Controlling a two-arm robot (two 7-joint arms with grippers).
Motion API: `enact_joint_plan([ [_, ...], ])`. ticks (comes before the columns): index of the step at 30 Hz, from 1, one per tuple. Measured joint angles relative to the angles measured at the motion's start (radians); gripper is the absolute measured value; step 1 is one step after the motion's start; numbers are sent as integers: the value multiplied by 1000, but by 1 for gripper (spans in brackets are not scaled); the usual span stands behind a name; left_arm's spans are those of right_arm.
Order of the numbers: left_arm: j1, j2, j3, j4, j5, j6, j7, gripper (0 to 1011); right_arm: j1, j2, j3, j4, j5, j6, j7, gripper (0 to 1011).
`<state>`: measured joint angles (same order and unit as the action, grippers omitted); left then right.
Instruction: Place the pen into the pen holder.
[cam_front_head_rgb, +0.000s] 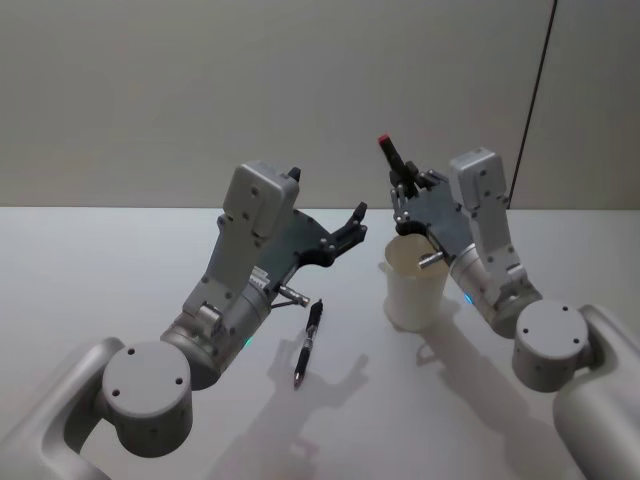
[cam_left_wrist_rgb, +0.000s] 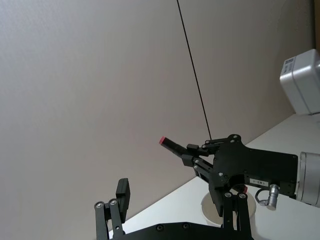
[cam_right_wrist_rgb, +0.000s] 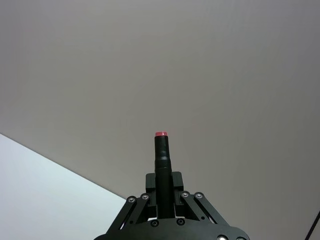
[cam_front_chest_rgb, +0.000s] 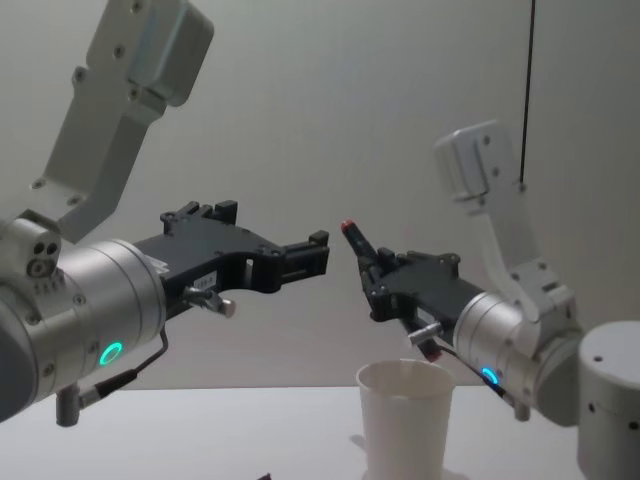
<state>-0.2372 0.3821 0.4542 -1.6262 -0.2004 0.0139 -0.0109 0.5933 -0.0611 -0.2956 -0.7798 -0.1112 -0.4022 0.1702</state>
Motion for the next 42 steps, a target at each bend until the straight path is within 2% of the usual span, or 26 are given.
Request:
enact_joint_plan([
  [13,0,0,0,0,0,0,0,1004,78,-29,-3,174,4,-62,5,173],
  [27,0,0,0,0,0,0,0,1004,119,-44,3,267,32,-101,32,173],
  [33,0,0,0,0,0,0,0,1004,122,-45,6,275,41,-106,41,305],
  [34,0,0,0,0,0,0,0,1004,122,-45,7,275,44,-107,43,363],
  [36,0,0,0,0,0,0,0,1004,122,-45,7,275,46,-107,45,416],
  [37,0,0,0,0,0,0,0,1004,121,-44,8,275,47,-107,45,416],
  [42,0,0,0,0,0,0,0,1004,115,-42,11,264,55,-107,51,599],
])
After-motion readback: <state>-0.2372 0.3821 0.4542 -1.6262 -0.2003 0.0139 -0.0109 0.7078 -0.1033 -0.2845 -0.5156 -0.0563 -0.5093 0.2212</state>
